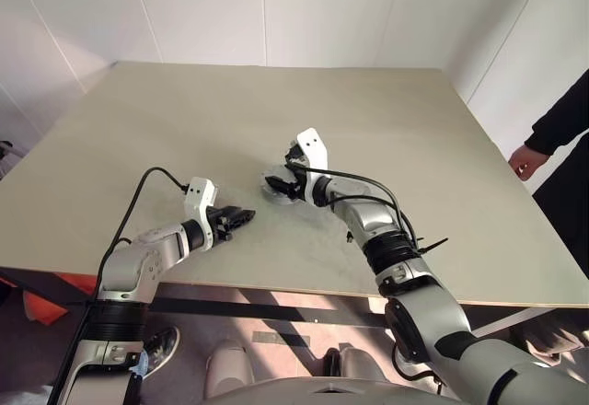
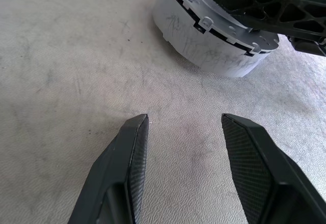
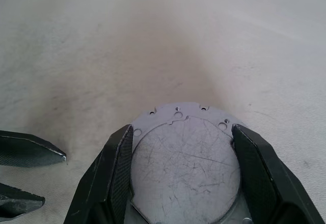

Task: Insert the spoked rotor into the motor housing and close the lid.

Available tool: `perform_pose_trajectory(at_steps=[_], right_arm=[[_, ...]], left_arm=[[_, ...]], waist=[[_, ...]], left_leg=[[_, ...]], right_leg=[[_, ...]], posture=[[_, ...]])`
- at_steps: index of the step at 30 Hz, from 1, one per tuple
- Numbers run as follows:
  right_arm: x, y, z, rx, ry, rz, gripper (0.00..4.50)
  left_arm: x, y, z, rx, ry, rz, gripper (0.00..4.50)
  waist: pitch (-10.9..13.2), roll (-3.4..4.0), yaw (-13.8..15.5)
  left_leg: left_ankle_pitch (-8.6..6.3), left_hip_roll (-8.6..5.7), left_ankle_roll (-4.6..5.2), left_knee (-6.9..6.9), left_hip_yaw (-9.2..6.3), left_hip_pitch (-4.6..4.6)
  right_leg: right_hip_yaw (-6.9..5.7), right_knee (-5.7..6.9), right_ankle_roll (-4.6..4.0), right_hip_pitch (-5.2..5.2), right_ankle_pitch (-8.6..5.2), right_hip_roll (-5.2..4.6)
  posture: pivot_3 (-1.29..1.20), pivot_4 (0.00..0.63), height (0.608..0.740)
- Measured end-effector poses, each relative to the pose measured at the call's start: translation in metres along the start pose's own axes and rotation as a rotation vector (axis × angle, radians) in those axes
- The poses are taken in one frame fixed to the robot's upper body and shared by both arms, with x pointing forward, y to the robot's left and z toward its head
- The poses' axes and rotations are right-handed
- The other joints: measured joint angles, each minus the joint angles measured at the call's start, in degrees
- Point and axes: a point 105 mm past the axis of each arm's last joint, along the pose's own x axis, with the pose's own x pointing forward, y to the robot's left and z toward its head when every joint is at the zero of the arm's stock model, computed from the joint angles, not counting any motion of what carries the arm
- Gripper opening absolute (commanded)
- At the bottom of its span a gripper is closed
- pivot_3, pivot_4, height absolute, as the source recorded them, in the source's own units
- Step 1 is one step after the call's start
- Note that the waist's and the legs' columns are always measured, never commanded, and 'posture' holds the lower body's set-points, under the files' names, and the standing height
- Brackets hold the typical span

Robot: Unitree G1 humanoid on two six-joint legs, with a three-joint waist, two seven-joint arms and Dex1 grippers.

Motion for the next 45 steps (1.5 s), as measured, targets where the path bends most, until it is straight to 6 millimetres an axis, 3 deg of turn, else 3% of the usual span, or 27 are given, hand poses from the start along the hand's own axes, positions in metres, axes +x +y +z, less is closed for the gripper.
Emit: perform_pose_trajectory(at_steps=[45], right_arm=[[0.0016,0.0028,0.0009,-0.008,0.008,0.010,2.96]], left_arm=[[-0.0006,0.0009,-0.0004,0.005,0.002,0.005,2.42]], waist=[[0.0,0.00,-0.4]], left_leg=[[0.00,0.00,0.00,0.00,0.00,0.00]], right_leg=[[0.00,0.01,0.00,0.02,0.00,0.00]], posture=[[0.00,0.000,0.740]])
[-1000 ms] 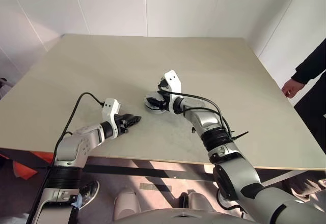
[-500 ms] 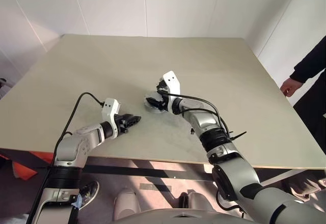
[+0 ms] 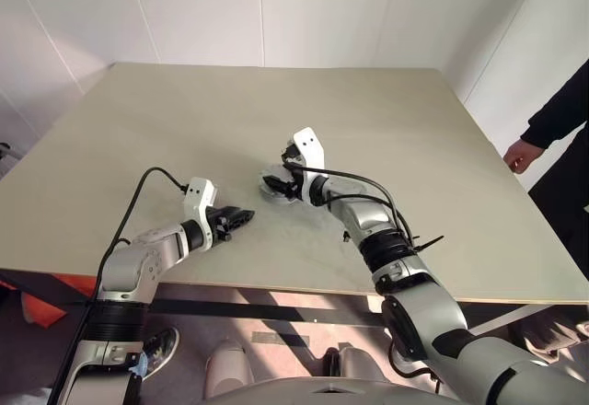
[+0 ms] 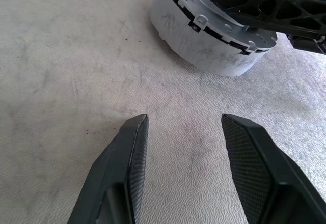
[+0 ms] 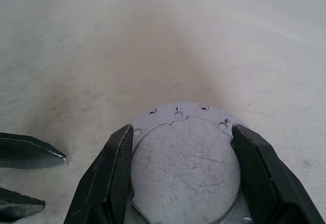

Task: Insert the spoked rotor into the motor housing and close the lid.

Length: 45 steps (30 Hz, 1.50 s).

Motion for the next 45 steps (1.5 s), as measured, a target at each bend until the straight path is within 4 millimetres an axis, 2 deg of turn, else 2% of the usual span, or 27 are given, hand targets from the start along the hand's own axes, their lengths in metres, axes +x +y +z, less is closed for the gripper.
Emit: perform_pose_trajectory(at_steps=[8,24,45], right_arm=[[-0.011,0.005,0.000,-0.021,0.005,0.058,2.96],[-0.002,0.001,0.003,0.027,-0.006,-0.008,2.96],[0.001,-0.002,-0.001,0.008,-0.017,-0.028,2.96]], left_arm=[[0.000,-0.001,0.001,0.001,-0.002,-0.007,2.42],[0.000,-0.001,0.001,0.001,-0.003,-0.007,2.42],[0.000,-0.001,0.000,0.002,-0.002,-0.002,2.42]], waist=[[0.0,0.01,0.1],[0.0,0.01,0.0],[0.0,0.01,-0.1]], left_leg=[[0.01,0.00,-0.01,-0.14,0.01,-0.04],[0.01,-0.01,-0.01,-0.14,0.02,-0.03],[0.01,-0.01,-0.02,-0.12,0.02,0.04]], right_leg=[[-0.02,-0.16,-0.01,-0.01,0.01,0.01],[-0.02,-0.16,-0.01,-0.01,0.01,0.00],[-0.01,-0.13,-0.02,0.02,0.01,0.00]], posture=[[0.00,0.000,0.740],[0.00,0.000,0.740],[0.00,0.000,0.740]])
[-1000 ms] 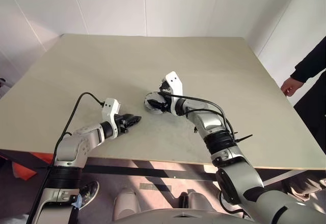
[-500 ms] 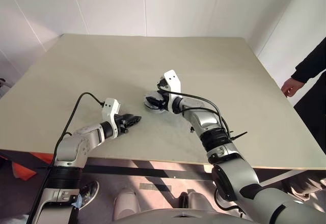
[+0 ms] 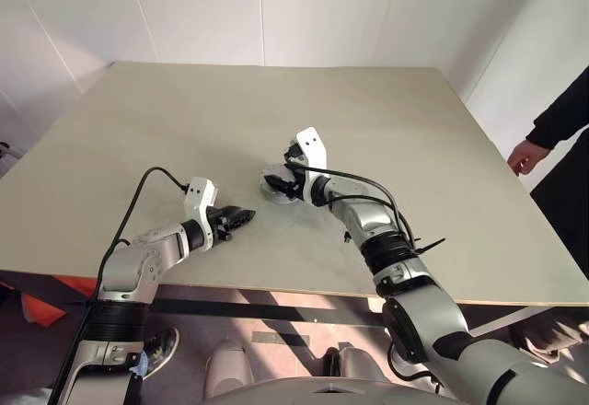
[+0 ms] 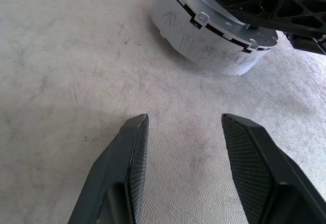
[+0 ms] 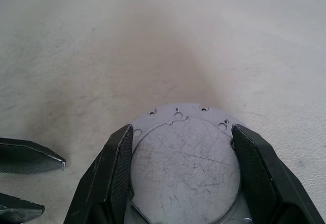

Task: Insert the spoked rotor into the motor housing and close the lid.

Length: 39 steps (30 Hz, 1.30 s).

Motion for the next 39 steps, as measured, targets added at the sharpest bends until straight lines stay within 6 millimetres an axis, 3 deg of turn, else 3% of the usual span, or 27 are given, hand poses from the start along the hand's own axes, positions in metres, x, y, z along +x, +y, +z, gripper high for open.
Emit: perform_pose_trajectory(at_steps=[28,39], right_arm=[[0.009,-0.004,-0.002,0.022,0.014,-0.051,2.96],[-0.010,0.006,-0.001,0.002,-0.026,0.075,2.96]], left_arm=[[0.000,0.001,-0.004,-0.011,0.006,0.008,2.42],[0.000,-0.001,-0.003,-0.011,0.001,-0.005,2.42]], waist=[[0.0,0.01,-0.1],[0.0,0.02,0.1]], left_leg=[[0.00,-0.02,-0.01,0.00,-0.01,0.23],[0.00,-0.02,-0.01,-0.10,0.00,0.06]], right_leg=[[0.03,0.05,0.31,0.13,-0.18,0.00],[0.01,-0.01,-0.05,0.05,0.04,0.00]], posture=[[0.00,0.000,0.740],[0.00,0.000,0.740]])
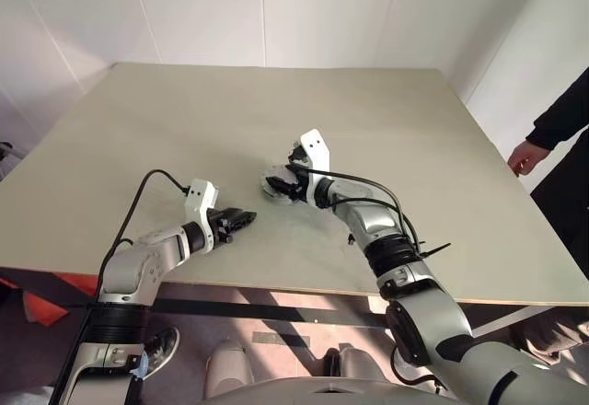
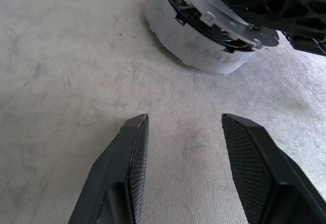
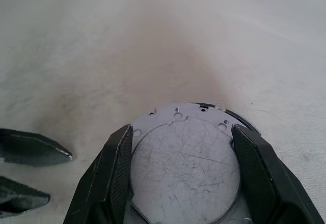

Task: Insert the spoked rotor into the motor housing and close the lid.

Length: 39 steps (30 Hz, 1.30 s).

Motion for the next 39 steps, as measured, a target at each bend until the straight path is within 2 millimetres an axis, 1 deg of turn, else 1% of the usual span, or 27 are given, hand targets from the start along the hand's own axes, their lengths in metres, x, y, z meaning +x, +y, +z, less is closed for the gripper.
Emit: perform_pose_trajectory(at_steps=[3,7,11,13,18,31,39], right_arm=[[0.000,0.004,0.006,-0.003,-0.018,0.016,2.96],[0.003,0.004,0.009,0.020,-0.035,-0.009,2.96],[0.005,0.001,0.006,0.038,-0.025,-0.036,2.96],[0.007,-0.003,0.002,0.042,-0.005,-0.055,2.96],[0.010,-0.007,0.001,0.035,0.004,-0.093,2.96],[0.011,-0.008,0.000,0.031,0.001,-0.096,2.96],[0.015,-0.008,-0.005,-0.009,0.016,-0.102,2.96]], left_arm=[[0.000,0.000,0.001,0.001,-0.001,-0.001,2.42],[0.000,0.000,0.001,0.002,-0.002,0.000,2.42],[0.000,0.000,0.001,0.002,-0.002,0.000,2.42],[0.000,0.000,0.001,0.003,-0.003,-0.001,2.42],[0.000,0.000,0.001,0.003,-0.003,0.002,2.42],[0.001,0.000,0.001,0.002,-0.005,0.004,2.42],[0.002,0.000,0.000,-0.002,-0.006,0.009,2.42]], waist=[[0.0,0.01,0.0],[0.0,0.01,-0.1],[0.0,0.02,-0.1],[0.0,0.02,-0.1],[0.0,0.01,-0.1],[0.0,0.01,-0.1],[0.0,0.00,-0.1]], left_leg=[[0.00,0.00,-0.01,-0.06,0.00,-0.02],[0.00,0.00,0.00,-0.05,0.01,-0.02],[0.00,0.00,-0.01,-0.06,0.00,-0.03],[0.00,0.00,-0.01,-0.06,0.00,-0.04],[0.01,0.00,-0.01,-0.05,0.00,-0.03],[0.01,0.00,-0.01,-0.04,0.00,-0.01],[0.00,0.00,-0.01,-0.04,0.00,0.14]], right_leg=[[0.00,-0.02,0.00,-0.06,0.00,0.01],[0.01,-0.05,0.00,-0.06,0.00,0.01],[0.00,-0.05,0.00,-0.06,0.00,0.01],[0.00,-0.05,0.00,-0.06,0.00,0.01],[0.00,-0.04,0.00,-0.06,0.00,0.01],[0.00,-0.03,0.00,-0.05,0.00,0.01],[0.01,-0.03,0.06,0.04,-0.04,0.01]], posture=[[0.00,0.000,0.740],[0.00,0.000,0.740],[0.00,0.000,0.740],[0.00,0.000,0.740],[0.00,0.000,0.740],[0.00,0.000,0.740],[0.00,0.000,0.740]])
